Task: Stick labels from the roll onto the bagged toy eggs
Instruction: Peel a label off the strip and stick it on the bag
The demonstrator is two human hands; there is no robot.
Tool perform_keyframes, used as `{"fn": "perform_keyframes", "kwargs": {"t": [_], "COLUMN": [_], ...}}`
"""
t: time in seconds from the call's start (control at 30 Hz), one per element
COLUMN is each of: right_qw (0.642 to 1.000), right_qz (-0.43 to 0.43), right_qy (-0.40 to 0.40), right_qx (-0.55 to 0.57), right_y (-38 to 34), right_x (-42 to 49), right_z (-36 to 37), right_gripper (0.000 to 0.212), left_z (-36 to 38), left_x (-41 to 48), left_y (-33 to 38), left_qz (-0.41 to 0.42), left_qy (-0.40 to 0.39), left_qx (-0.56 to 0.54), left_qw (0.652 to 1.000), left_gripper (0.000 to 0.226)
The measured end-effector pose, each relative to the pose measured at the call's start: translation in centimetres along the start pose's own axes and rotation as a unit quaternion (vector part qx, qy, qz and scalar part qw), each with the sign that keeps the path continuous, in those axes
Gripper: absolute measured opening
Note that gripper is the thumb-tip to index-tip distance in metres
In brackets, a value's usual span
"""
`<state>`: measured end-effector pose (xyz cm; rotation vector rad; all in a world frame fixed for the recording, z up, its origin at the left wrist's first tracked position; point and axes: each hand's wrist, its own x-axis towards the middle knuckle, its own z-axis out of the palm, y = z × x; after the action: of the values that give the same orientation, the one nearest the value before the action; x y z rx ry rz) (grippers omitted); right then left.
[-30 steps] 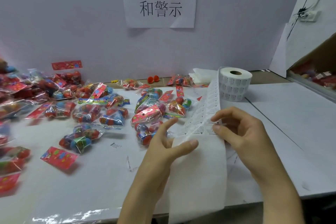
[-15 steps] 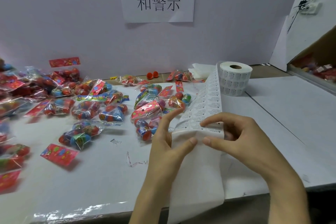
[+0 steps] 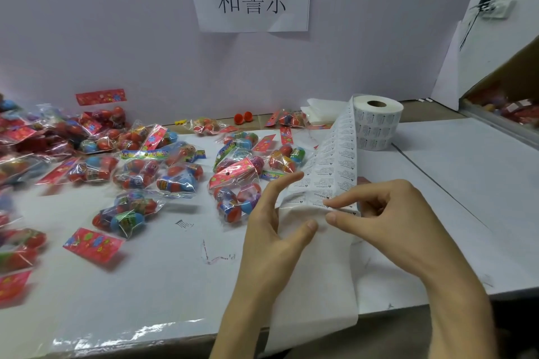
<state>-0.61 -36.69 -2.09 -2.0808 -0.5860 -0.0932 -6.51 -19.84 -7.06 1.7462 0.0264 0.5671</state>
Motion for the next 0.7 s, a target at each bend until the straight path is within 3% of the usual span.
{"fn": "perform_keyframes", "kwargs": {"t": [0.3,0.43,0.5,0.6,0.7], "right_qw": [1.0,0.998,0.994,0.957,0.923], "right_qz": [0.013,0.009,-0.003,-0.038,-0.063], "right_qy": [0.01,0.053,0.106,0.269,0.361], "right_qx": [0.001,0.015,0.034,0.1,0.118], "right_y": [0.3,0.7,0.9,0.8,0.4], "right_x": [0.2,0.4,0.6,0.7,0.5], "right_z": [0.1,0.0,0.1,-0.1,-0.5], "right_gripper": [0.008,0.01,0.009,0.007,0.007], "left_z": [0.0,0.2,0.2,0.5,1.1], "left_x": [0.0,-0.1,-0.2,-0.3,-0.5], "left_y": [-0.1,-0.1,-0.2,-0.6,-0.4], "left_qz": [0.01,0.024,0.012,-0.019,0.005], "left_qy": [-0.02,-0.051,-0.073,-0.108,-0.077], "left_qx": [0.006,0.017,0.016,0.025,0.11], "left_qw": [1.0,0.998,0.997,0.994,0.991], "left_gripper": [0.065,0.071,0.074,0.081,0.086]}}
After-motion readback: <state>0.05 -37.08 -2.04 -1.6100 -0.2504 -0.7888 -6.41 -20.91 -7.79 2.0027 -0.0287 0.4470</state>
